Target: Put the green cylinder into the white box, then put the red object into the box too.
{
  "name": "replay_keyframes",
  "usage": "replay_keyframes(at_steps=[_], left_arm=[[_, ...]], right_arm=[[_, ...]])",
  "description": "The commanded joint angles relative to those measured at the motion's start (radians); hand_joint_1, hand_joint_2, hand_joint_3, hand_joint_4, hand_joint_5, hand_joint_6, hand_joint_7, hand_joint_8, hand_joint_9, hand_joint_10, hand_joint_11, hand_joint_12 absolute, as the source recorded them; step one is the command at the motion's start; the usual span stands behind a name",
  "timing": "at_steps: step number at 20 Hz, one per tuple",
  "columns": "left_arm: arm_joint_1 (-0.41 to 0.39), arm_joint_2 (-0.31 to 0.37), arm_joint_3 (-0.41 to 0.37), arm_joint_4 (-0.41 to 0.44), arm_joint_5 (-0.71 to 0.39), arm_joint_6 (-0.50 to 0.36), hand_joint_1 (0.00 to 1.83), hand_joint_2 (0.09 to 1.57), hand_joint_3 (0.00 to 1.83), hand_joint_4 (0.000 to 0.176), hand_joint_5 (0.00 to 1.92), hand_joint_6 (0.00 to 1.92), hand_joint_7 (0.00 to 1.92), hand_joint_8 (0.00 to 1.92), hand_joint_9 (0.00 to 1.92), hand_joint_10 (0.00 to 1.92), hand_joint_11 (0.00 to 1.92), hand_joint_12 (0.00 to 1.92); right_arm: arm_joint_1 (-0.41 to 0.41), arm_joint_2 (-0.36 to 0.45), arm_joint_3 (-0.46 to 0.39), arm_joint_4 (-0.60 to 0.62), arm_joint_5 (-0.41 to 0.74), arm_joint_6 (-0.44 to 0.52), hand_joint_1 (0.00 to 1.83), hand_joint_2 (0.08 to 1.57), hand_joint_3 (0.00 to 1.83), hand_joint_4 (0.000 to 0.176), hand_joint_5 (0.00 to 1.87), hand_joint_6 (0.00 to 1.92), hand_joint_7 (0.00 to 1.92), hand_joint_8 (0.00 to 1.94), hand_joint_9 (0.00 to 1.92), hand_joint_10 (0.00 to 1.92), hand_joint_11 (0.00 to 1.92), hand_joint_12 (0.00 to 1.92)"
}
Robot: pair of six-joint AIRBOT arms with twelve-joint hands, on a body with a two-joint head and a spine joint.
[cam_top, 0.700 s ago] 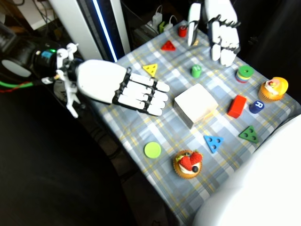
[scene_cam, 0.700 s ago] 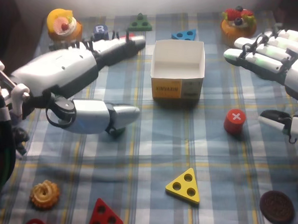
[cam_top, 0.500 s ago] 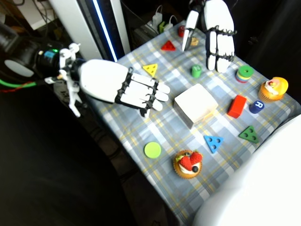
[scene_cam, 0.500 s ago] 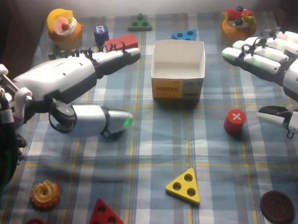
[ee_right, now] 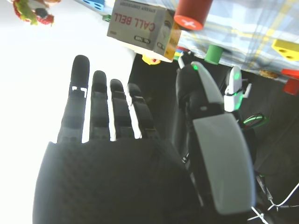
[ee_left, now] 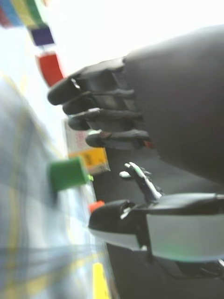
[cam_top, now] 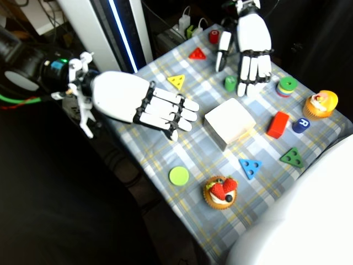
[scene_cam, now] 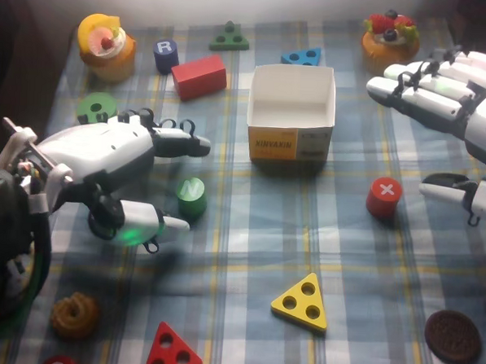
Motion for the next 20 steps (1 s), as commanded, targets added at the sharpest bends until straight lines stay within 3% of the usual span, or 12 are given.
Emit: replay_keyframes(at_steps=[1, 2, 4, 5, 6, 8, 11, 12, 13, 14, 17, 20], left_arm=[[-0.006, -0.012, 0.006, 0.006, -0.080, 0.017, 0.91, 1.14, 0.00, 0.062, 0.39, 0.12, 0.41, 0.08, 0.00, 0.85, 0.00, 1.02], [-0.005, -0.019, 0.013, -0.003, -0.075, 0.022, 0.90, 1.17, 0.00, 0.053, 0.40, 0.15, 0.41, 0.10, 0.00, 0.85, 0.00, 0.96], [-0.004, -0.028, 0.021, -0.011, -0.070, 0.022, 0.86, 1.20, 0.00, 0.064, 0.39, 0.26, 0.41, 0.24, 0.00, 0.91, 0.00, 0.93], [-0.004, -0.029, 0.021, -0.011, -0.069, 0.022, 0.87, 1.20, 0.00, 0.044, 0.40, 0.36, 0.40, 0.38, 0.00, 1.02, 0.00, 1.19], [-0.004, -0.030, 0.021, -0.011, -0.069, 0.022, 0.85, 1.21, 0.00, 0.050, 0.34, 0.51, 0.35, 0.60, 0.00, 1.11, 0.00, 1.36], [-0.004, -0.031, 0.021, -0.010, -0.069, 0.022, 0.83, 1.22, 0.00, 0.063, 0.26, 0.77, 0.29, 0.91, 0.00, 1.24, 0.00, 1.44], [-0.004, -0.034, 0.016, -0.003, -0.069, 0.022, 0.84, 1.23, 0.00, 0.075, 0.28, 0.97, 0.32, 1.19, 0.02, 1.48, 0.00, 1.72], [-0.004, -0.036, 0.015, -0.002, -0.067, 0.022, 0.84, 1.23, 0.00, 0.075, 0.28, 0.97, 0.32, 1.19, 0.02, 1.48, 0.00, 1.72], [-0.004, -0.037, 0.015, -0.002, -0.065, 0.022, 1.01, 1.33, 0.00, 0.000, 0.42, 1.49, 0.57, 1.55, 0.08, 1.57, 0.00, 1.88], [-0.002, -0.040, 0.016, -0.001, -0.062, 0.022, 1.04, 1.37, 0.00, 0.000, 0.43, 1.62, 0.60, 1.67, 0.10, 1.63, 0.00, 1.91], [0.001, -0.043, 0.018, -0.004, -0.063, 0.022, 1.12, 1.30, 0.00, 0.000, 0.60, 1.41, 0.73, 1.57, 0.32, 1.63, 0.00, 1.92], [0.000, -0.043, 0.019, -0.004, -0.072, 0.022, 1.13, 1.29, 0.00, 0.000, 0.62, 1.39, 0.73, 1.56, 0.39, 1.58, 0.00, 1.92]], right_arm=[[0.008, -0.002, 0.003, 0.003, 0.113, 0.002, 0.66, 1.31, 0.00, 0.000, 0.01, 0.00, 0.07, 0.01, 0.00, 0.37, 0.00, 1.30], [0.008, -0.004, 0.004, 0.004, 0.113, 0.002, 0.68, 1.31, 0.00, 0.000, 0.01, 0.00, 0.08, 0.01, 0.00, 0.41, 0.00, 1.34], [0.008, -0.007, 0.006, 0.004, 0.113, 0.004, 0.67, 1.32, 0.00, 0.000, 0.01, 0.01, 0.10, 0.02, 0.00, 0.43, 0.00, 1.35], [0.008, -0.007, 0.006, 0.004, 0.113, 0.004, 0.67, 1.32, 0.00, 0.000, 0.02, 0.01, 0.10, 0.02, 0.00, 0.43, 0.00, 1.35], [0.008, -0.007, 0.006, 0.005, 0.113, 0.004, 0.67, 1.32, 0.01, 0.000, 0.02, 0.01, 0.10, 0.02, 0.00, 0.43, 0.00, 1.35], [0.006, -0.007, 0.007, 0.006, 0.113, 0.004, 0.68, 1.33, 0.01, 0.000, 0.01, 0.01, 0.10, 0.01, 0.00, 0.43, 0.00, 1.37], [0.005, -0.007, 0.007, 0.007, 0.113, 0.005, 0.71, 1.32, 0.00, 0.000, 0.03, 0.01, 0.11, 0.01, 0.00, 0.46, 0.00, 1.40], [0.005, -0.007, 0.007, 0.007, 0.113, 0.005, 0.71, 1.32, 0.00, 0.000, 0.03, 0.01, 0.11, 0.01, 0.00, 0.46, 0.00, 1.40], [0.005, -0.007, 0.007, 0.007, 0.113, 0.005, 0.71, 1.32, 0.00, 0.000, 0.02, 0.01, 0.11, 0.01, 0.00, 0.44, 0.00, 1.40], [0.005, -0.007, 0.007, 0.008, 0.114, 0.005, 0.71, 1.33, 0.00, 0.000, 0.02, 0.01, 0.10, 0.01, 0.00, 0.43, 0.00, 1.37], [0.005, -0.007, 0.007, 0.009, 0.114, 0.005, 0.74, 1.32, 0.00, 0.000, 0.02, 0.02, 0.10, 0.01, 0.00, 0.42, 0.00, 1.39], [0.003, -0.008, 0.007, 0.011, 0.114, 0.005, 0.71, 1.33, 0.00, 0.000, 0.01, 0.01, 0.10, 0.00, 0.00, 0.41, 0.00, 1.38]])
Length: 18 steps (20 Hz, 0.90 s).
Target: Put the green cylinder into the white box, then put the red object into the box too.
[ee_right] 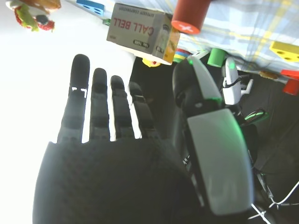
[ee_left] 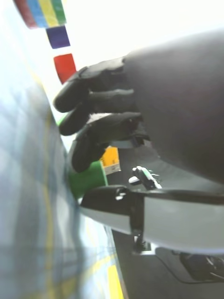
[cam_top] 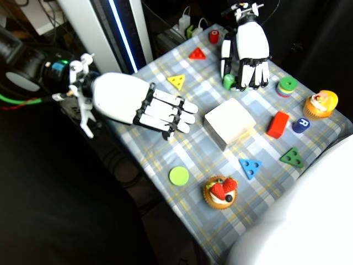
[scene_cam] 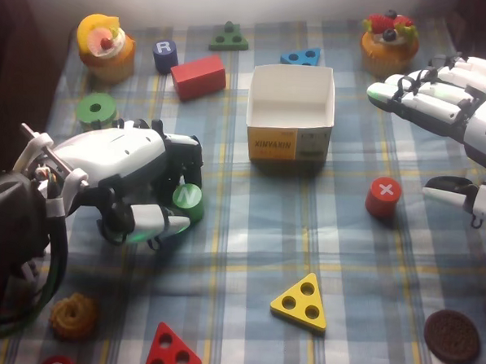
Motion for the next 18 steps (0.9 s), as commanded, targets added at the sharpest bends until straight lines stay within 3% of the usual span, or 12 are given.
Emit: replay_keyframes(at_steps=[1, 3, 5, 8, 9, 10, 14, 18], left_arm=[[-0.003, -0.005, -0.002, 0.023, -0.072, 0.006, 1.15, 1.26, 0.00, 0.000, 0.67, 1.31, 0.78, 1.51, 0.45, 1.53, 0.00, 1.92], [-0.002, 0.020, -0.033, 0.042, -0.123, 0.006, 1.15, 1.25, 0.00, 0.000, 0.70, 1.29, 0.78, 1.48, 0.44, 1.50, 0.00, 1.92], [-0.009, 0.047, -0.064, 0.068, -0.174, 0.006, 1.14, 1.27, 0.00, 0.000, 0.64, 1.39, 0.77, 1.47, 0.42, 1.45, 0.00, 1.86], [-0.036, 0.071, -0.088, 0.118, -0.235, -0.021, 1.21, 1.21, 0.00, 0.000, 0.77, 1.13, 0.86, 1.44, 0.51, 1.69, 0.03, 1.92], [-0.052, 0.071, -0.089, 0.130, -0.248, -0.023, 1.21, 1.21, 0.00, 0.000, 0.76, 1.13, 0.86, 1.45, 0.52, 1.73, 0.01, 1.92], [-0.084, 0.061, -0.077, 0.142, -0.256, -0.023, 1.20, 1.24, 0.01, 0.000, 0.70, 1.22, 0.81, 1.53, 0.47, 1.82, 0.00, 1.92], [-0.177, -0.001, 0.002, 0.139, -0.208, -0.023, 1.18, 1.27, 0.00, 0.000, 0.68, 1.21, 0.75, 1.66, 0.43, 1.92, 0.00, 1.92], [-0.301, -0.085, 0.118, 0.119, -0.112, -0.023, 1.22, 1.19, 0.00, 0.000, 0.75, 1.17, 0.94, 1.30, 0.53, 1.68, 0.00, 1.92]], right_arm=[[0.007, -0.002, 0.004, 0.000, 0.118, 0.003, 0.71, 1.33, 0.00, 0.000, 0.02, 0.02, 0.11, 0.01, 0.00, 0.44, 0.00, 1.38], [0.006, -0.002, 0.004, 0.001, 0.118, 0.003, 0.71, 1.33, 0.00, 0.000, 0.02, 0.02, 0.10, 0.00, 0.00, 0.41, 0.00, 1.34], [0.006, -0.001, 0.004, 0.002, 0.119, 0.003, 0.72, 1.33, 0.00, 0.000, 0.01, 0.02, 0.09, 0.00, 0.00, 0.38, 0.00, 1.31], [0.006, -0.001, 0.004, 0.005, 0.122, 0.003, 0.70, 1.33, 0.00, 0.000, 0.02, 0.02, 0.08, 0.00, 0.00, 0.40, 0.00, 1.38], [0.005, -0.001, 0.004, 0.006, 0.122, 0.004, 0.68, 1.33, 0.00, 0.000, 0.02, 0.02, 0.08, 0.00, 0.00, 0.41, 0.00, 1.40], [0.004, -0.001, 0.004, 0.008, 0.126, 0.005, 0.72, 1.33, 0.00, 0.000, 0.02, 0.02, 0.08, 0.00, 0.00, 0.38, 0.00, 1.43], [-0.004, -0.001, 0.004, 0.012, 0.129, 0.007, 0.71, 1.33, 0.00, 0.000, 0.02, 0.02, 0.07, 0.00, 0.00, 0.38, 0.00, 1.49], [-0.006, -0.002, 0.004, 0.014, 0.130, 0.008, 0.73, 1.32, 0.00, 0.000, 0.02, 0.03, 0.09, 0.01, 0.00, 0.43, 0.00, 1.48]])
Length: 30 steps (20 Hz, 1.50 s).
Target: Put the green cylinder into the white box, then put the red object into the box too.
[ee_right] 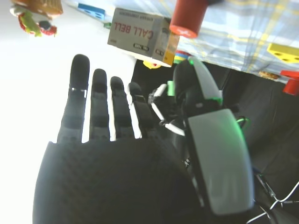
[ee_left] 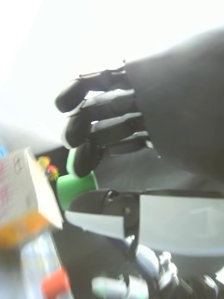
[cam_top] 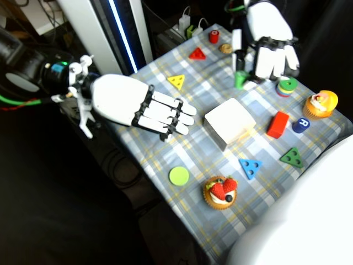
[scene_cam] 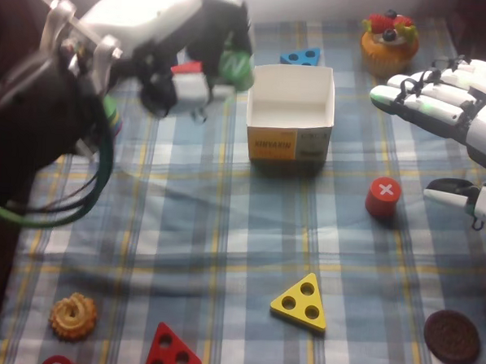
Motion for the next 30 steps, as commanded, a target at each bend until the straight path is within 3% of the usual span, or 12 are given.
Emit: replay_keyframes(at_steps=[1, 4, 7, 9, 10, 12, 15, 18, 20, 24, 29, 30], left_arm=[[-0.021, -0.015, 0.016, 0.020, -0.057, -0.002, 1.21, 1.18, 0.00, 0.000, 0.81, 1.10, 0.91, 1.33, 0.46, 1.71, 0.00, 1.92], [-0.057, -0.062, 0.078, -0.005, -0.007, -0.002, 1.21, 1.17, 0.00, 0.000, 0.82, 1.11, 0.93, 1.27, 0.43, 1.50, 0.00, 1.87], [-0.070, -0.113, 0.137, -0.038, 0.035, -0.002, 1.20, 1.21, 0.01, 0.000, 0.72, 1.23, 0.88, 1.37, 0.44, 1.72, 0.00, 1.92], [-0.070, -0.135, 0.156, -0.051, 0.047, -0.002, 1.27, 1.24, 0.01, 0.075, 0.40, 1.03, 0.72, 1.44, 0.17, 1.61, 0.00, 1.92], [-0.070, -0.138, 0.160, -0.054, 0.052, -0.002, 1.01, 1.17, 0.00, 0.094, 0.33, 0.89, 0.47, 1.28, 0.10, 1.47, 0.00, 1.84], [-0.067, -0.137, 0.159, -0.060, 0.053, -0.002, 0.93, 1.13, 0.00, 0.091, 0.32, 0.71, 0.39, 1.07, 0.08, 1.27, 0.00, 1.67], [-0.056, -0.118, 0.134, -0.059, 0.019, -0.002, 0.85, 1.08, 0.00, 0.098, 0.18, 0.73, 0.28, 0.66, 0.04, 1.05, 0.00, 1.52], [-0.034, -0.070, 0.080, -0.015, -0.052, -0.055, 0.72, 1.10, 0.01, 0.139, 0.09, 0.35, 0.16, 0.10, 0.00, 0.41, 0.00, 1.00], [-0.022, -0.026, 0.053, 0.043, -0.099, -0.169, 0.35, 1.31, 0.03, 0.111, 0.09, 0.32, 0.20, 0.05, 0.00, 0.39, 0.00, 0.66], [0.025, 0.052, 0.007, 0.143, -0.216, -0.418, 0.39, 1.38, 0.00, 0.060, 0.17, 0.36, 0.39, 0.07, 0.03, 0.74, 0.00, 1.18], [0.098, 0.127, -0.086, 0.165, -0.354, -0.432, 0.48, 1.37, 0.00, 0.001, 0.28, 0.36, 0.48, 0.06, 0.17, 0.69, 0.00, 1.24], [0.107, 0.134, -0.097, 0.174, -0.371, -0.432, 0.45, 1.37, 0.00, 0.013, 0.28, 0.31, 0.46, 0.03, 0.16, 0.62, 0.00, 1.13]], right_arm=[[0.005, -0.002, 0.005, 0.000, 0.123, 0.004, 0.72, 1.33, 0.00, 0.000, 0.02, 0.03, 0.10, 0.01, 0.00, 0.43, 0.00, 1.43], [0.004, -0.009, 0.009, 0.000, 0.122, 0.004, 0.70, 1.34, 0.00, 0.000, 0.03, 0.03, 0.10, 0.01, 0.00, 0.43, 0.00, 1.34], [0.004, -0.014, 0.013, 0.000, 0.122, 0.006, 0.66, 1.34, 0.00, 0.000, 0.04, 0.03, 0.11, 0.00, 0.00, 0.45, 0.00, 1.34], [0.004, -0.016, 0.015, 0.000, 0.121, 0.008, 0.66, 1.35, 0.00, 0.000, 0.04, 0.03, 0.10, 0.00, 0.00, 0.44, 0.00, 1.33], [0.004, -0.016, 0.015, 0.000, 0.120, 0.009, 0.66, 1.35, 0.00, 0.000, 0.04, 0.03, 0.10, 0.00, 0.00, 0.44, 0.00, 1.33], [0.004, -0.017, 0.016, 0.000, 0.120, 0.010, 0.67, 1.34, 0.00, 0.000, 0.04, 0.03, 0.11, 0.00, 0.00, 0.44, 0.00, 1.33], [0.004, -0.022, 0.019, -0.007, 0.119, 0.022, 0.65, 1.35, 0.00, 0.000, 0.03, 0.02, 0.10, 0.00, 0.00, 0.43, 0.00, 1.30], [0.004, -0.032, 0.031, -0.037, 0.108, 0.067, 0.75, 1.29, 0.00, 0.000, 0.04, 0.02, 0.10, 0.00, 0.00, 0.43, 0.00, 1.28], [0.004, -0.039, 0.035, -0.045, 0.094, 0.074, 0.75, 1.26, 0.00, 0.000, 0.09, 0.05, 0.16, 0.02, 0.00, 0.60, 0.00, 1.38], [0.004, -0.060, 0.051, -0.062, 0.055, 0.082, 0.81, 1.25, 0.00, 0.000, 0.18, 0.15, 0.28, 0.07, 0.00, 0.91, 0.00, 1.55], [0.015, -0.091, 0.074, -0.071, 0.015, 0.083, 0.84, 1.23, 0.00, 0.000, 0.18, 0.40, 0.33, 0.10, 0.00, 1.00, 0.00, 1.52], [0.015, -0.097, 0.078, -0.071, 0.012, 0.084, 0.86, 1.23, 0.00, 0.000, 0.18, 0.42, 0.34, 0.10, 0.00, 1.00, 0.00, 1.52]])
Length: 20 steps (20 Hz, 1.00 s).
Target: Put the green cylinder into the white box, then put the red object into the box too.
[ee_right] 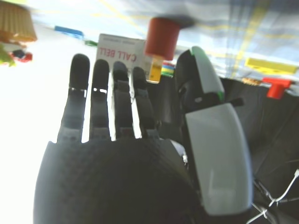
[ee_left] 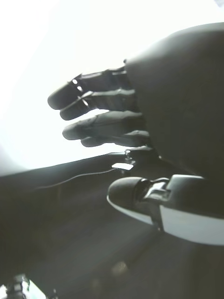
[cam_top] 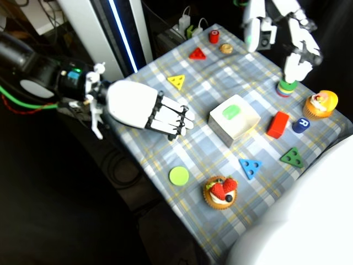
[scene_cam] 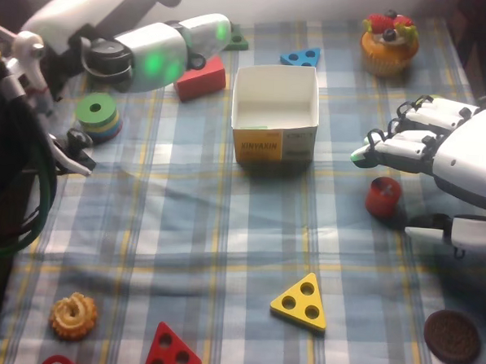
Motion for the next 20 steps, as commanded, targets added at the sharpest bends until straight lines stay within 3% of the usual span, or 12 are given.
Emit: replay_keyframes(at_steps=[1, 6, 7, 11, 13, 14, 15, 16, 18, 20], left_arm=[[-0.006, 0.008, -0.004, 0.025, -0.152, -0.006, 0.43, 1.37, 0.00, 0.021, 0.29, 0.27, 0.44, 0.02, 0.17, 0.55, 0.00, 1.13], [-0.002, 0.010, -0.008, 0.030, -0.156, -0.006, 0.42, 1.37, 0.00, 0.031, 0.34, 0.21, 0.46, 0.01, 0.24, 0.40, 0.00, 1.17], [-0.001, 0.010, -0.008, 0.030, -0.156, -0.006, 0.44, 1.37, 0.00, 0.025, 0.37, 0.18, 0.48, 0.01, 0.27, 0.36, 0.00, 1.19], [0.000, 0.010, -0.008, 0.030, -0.149, -0.006, 0.44, 1.37, 0.00, 0.033, 0.39, 0.15, 0.51, 0.01, 0.29, 0.38, 0.00, 1.22], [0.000, 0.010, -0.008, 0.029, -0.148, -0.006, 0.43, 1.36, 0.00, 0.051, 0.42, 0.16, 0.51, 0.01, 0.26, 0.40, 0.00, 1.19], [0.001, 0.010, -0.008, 0.027, -0.148, -0.006, 0.41, 1.37, 0.00, 0.056, 0.43, 0.16, 0.52, 0.01, 0.25, 0.40, 0.00, 1.18], [0.001, 0.010, -0.008, 0.027, -0.148, -0.006, 0.40, 1.36, 0.00, 0.058, 0.43, 0.16, 0.52, 0.01, 0.24, 0.42, 0.00, 1.16], [0.001, 0.010, -0.008, 0.027, -0.149, -0.006, 0.40, 1.36, 0.00, 0.063, 0.44, 0.16, 0.52, 0.01, 0.24, 0.44, 0.00, 1.18], [0.003, 0.010, -0.008, 0.026, -0.150, -0.006, 0.43, 1.36, 0.00, 0.054, 0.45, 0.16, 0.55, 0.01, 0.24, 0.51, 0.00, 1.22], [0.010, 0.014, -0.011, 0.023, -0.156, -0.006, 0.42, 1.36, 0.00, 0.060, 0.44, 0.16, 0.54, 0.00, 0.21, 0.58, 0.00, 1.27]], right_arm=[[0.014, -0.005, 0.005, -0.001, 0.105, 0.004, 0.87, 1.22, 0.00, 0.000, 0.19, 0.43, 0.35, 0.10, 0.00, 1.00, 0.00, 1.50], [0.021, -0.021, 0.016, -0.001, 0.093, 0.004, 0.90, 1.23, 0.00, 0.000, 0.13, 0.60, 0.37, 0.14, 0.00, 1.12, 0.00, 1.60], [0.022, -0.024, 0.018, -0.001, 0.092, 0.004, 0.88, 1.24, 0.00, 0.000, 0.13, 0.63, 0.37, 0.18, 0.00, 1.15, 0.00, 1.58], [0.028, -0.033, 0.022, -0.001, 0.093, 0.004, 0.92, 1.25, 0.00, 0.000, 0.19, 0.77, 0.39, 0.40, 0.07, 1.22, 0.00, 1.68], [0.031, -0.038, 0.025, -0.001, 0.092, 0.004, 0.97, 1.25, 0.00, 0.000, 0.29, 0.88, 0.42, 0.77, 0.14, 1.32, 0.00, 1.77], [0.032, -0.042, 0.027, -0.001, 0.092, 0.004, 1.06, 1.33, 0.00, 0.000, 0.50, 1.39, 0.60, 1.43, 0.19, 1.46, 0.00, 1.89], [0.033, -0.045, 0.029, -0.002, 0.090, 0.004, 1.12, 1.32, 0.00, 0.000, 0.58, 1.38, 0.68, 1.62, 0.27, 1.64, 0.00, 1.91], [0.034, -0.049, 0.032, -0.002, 0.087, 0.005, 1.15, 1.30, 0.00, 0.000, 0.62, 1.35, 0.72, 1.61, 0.32, 1.68, 0.00, 1.92], [0.038, -0.053, 0.037, -0.003, 0.086, 0.015, 1.16, 1.27, 0.00, 0.000, 0.67, 1.31, 0.76, 1.56, 0.41, 1.66, 0.00, 1.92], [0.045, -0.049, 0.038, -0.024, 0.103, 0.043, 1.17, 1.28, 0.00, 0.000, 0.68, 1.26, 0.73, 1.64, 0.37, 1.77, 0.00, 1.92]])
